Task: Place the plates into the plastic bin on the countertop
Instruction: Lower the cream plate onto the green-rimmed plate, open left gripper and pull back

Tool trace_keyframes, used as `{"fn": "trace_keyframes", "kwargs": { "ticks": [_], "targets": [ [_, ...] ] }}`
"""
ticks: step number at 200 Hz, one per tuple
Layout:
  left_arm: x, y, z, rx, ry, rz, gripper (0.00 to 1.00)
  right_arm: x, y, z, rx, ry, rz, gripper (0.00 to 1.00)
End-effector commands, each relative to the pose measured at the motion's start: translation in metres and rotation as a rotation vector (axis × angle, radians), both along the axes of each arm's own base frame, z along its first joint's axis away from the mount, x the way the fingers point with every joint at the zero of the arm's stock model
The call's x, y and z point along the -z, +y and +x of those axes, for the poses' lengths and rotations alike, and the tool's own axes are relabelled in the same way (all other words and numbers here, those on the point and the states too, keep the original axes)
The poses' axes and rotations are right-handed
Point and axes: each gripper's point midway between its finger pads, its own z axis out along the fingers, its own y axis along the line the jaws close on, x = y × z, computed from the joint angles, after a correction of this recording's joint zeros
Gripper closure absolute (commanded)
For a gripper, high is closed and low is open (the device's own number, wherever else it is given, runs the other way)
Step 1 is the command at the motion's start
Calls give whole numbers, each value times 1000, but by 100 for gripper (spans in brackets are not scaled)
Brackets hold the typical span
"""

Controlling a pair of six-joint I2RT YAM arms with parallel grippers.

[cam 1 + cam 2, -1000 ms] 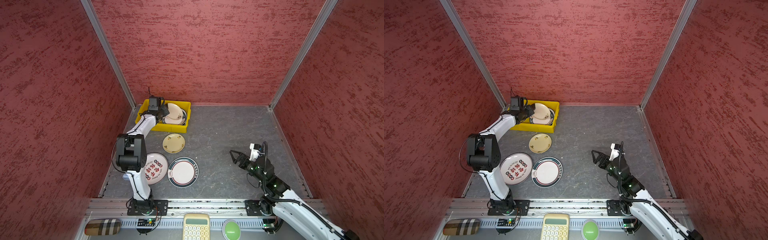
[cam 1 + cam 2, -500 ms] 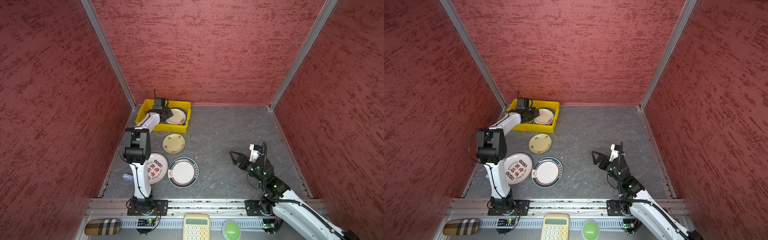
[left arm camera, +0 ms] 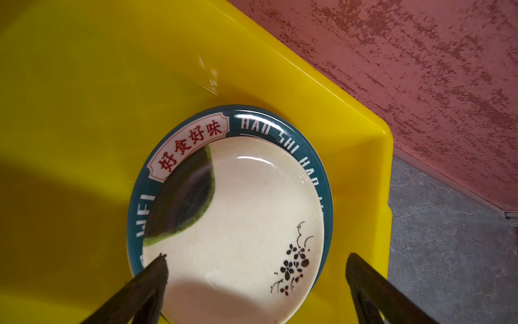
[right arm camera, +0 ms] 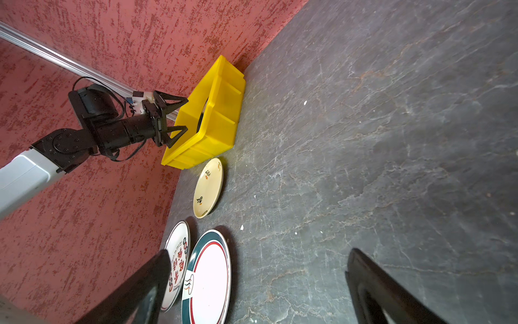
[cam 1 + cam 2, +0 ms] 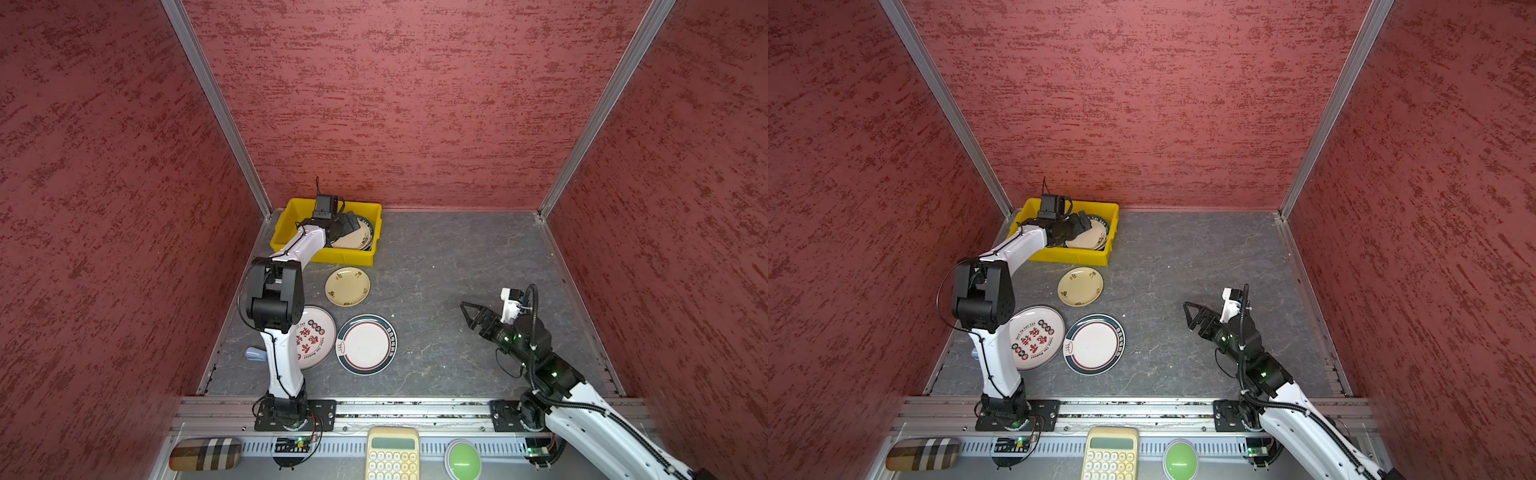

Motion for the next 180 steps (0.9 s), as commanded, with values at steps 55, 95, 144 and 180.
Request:
{"fn": "trace_keyframes", "kwargs": {
  "ticks": [55,95,144,180],
  "targets": [
    [-59,-6,-26,8,-136,-31,1,-19,4,0,-14,-18,36,1],
    [-84,-13,-63,10,-234,-49,1,-13,7,3,-25,18,-21,1],
    [-100,-16,-114,31,-291,-63,0,-7,27,13,-78,89,28,1],
    [-111,-14,-149,39,-338,-66,1,3,47,23,-124,129,61,1]
  ]
}}
